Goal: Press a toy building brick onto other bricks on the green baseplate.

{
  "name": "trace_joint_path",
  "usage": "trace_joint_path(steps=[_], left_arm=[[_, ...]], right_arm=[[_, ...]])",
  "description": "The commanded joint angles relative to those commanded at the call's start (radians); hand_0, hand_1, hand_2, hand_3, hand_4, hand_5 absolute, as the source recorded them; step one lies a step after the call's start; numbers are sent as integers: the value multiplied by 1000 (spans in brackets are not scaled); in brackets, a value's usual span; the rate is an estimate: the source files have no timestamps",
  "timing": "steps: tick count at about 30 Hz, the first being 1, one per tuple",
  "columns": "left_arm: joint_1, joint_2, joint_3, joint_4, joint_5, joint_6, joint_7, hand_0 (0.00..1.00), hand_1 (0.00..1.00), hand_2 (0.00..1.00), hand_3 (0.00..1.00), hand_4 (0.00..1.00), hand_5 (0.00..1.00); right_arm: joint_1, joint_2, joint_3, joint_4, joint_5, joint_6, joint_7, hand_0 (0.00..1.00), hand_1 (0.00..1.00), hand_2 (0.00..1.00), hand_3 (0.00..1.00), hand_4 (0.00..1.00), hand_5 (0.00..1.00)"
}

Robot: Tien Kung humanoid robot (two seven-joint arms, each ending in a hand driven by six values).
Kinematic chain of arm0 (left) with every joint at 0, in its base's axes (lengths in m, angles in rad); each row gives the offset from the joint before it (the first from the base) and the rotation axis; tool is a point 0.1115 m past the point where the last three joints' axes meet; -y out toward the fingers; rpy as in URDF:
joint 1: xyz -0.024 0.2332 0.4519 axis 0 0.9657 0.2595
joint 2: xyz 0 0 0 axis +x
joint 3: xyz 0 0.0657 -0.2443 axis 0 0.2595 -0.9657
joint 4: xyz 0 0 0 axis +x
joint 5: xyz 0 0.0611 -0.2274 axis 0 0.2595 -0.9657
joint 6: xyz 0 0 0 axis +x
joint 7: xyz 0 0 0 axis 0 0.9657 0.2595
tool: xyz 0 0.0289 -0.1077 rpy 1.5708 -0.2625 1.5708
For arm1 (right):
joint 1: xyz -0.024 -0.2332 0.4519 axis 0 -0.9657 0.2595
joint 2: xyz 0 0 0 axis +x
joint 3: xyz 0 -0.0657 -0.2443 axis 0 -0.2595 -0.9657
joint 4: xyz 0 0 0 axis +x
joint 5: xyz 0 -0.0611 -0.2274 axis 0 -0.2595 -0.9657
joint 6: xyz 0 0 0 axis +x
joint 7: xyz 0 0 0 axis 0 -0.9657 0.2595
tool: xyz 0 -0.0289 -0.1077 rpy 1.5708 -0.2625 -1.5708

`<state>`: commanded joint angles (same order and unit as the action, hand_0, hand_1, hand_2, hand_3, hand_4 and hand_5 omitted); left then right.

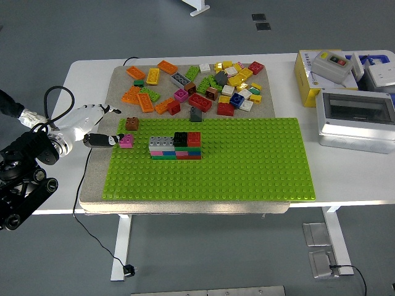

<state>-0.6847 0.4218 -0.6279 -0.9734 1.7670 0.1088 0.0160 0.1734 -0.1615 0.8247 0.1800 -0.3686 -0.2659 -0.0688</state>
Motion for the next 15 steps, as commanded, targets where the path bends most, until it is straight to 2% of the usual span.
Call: trace_joint_path(steps=[4, 10, 15], left_arm=[[-10, -15, 25, 29, -7, 6, -6, 998, 946, 950, 859, 718, 425], [-41, -57, 55, 94, -12, 26, -24, 998, 951, 959, 859, 719, 424], [-55, -70, 83, 113, -12, 34, -30, 998, 952, 962, 859, 719, 424]], right_arm=[[0, -1, -7, 0, 11, 0, 2, 706, 697, 701, 704, 375, 793], [2, -2, -13, 0, 16, 2, 4, 706, 698, 695, 703, 380, 796], [3, -2, -17, 0, 17, 3, 2, 706, 698, 695, 703, 380, 796]])
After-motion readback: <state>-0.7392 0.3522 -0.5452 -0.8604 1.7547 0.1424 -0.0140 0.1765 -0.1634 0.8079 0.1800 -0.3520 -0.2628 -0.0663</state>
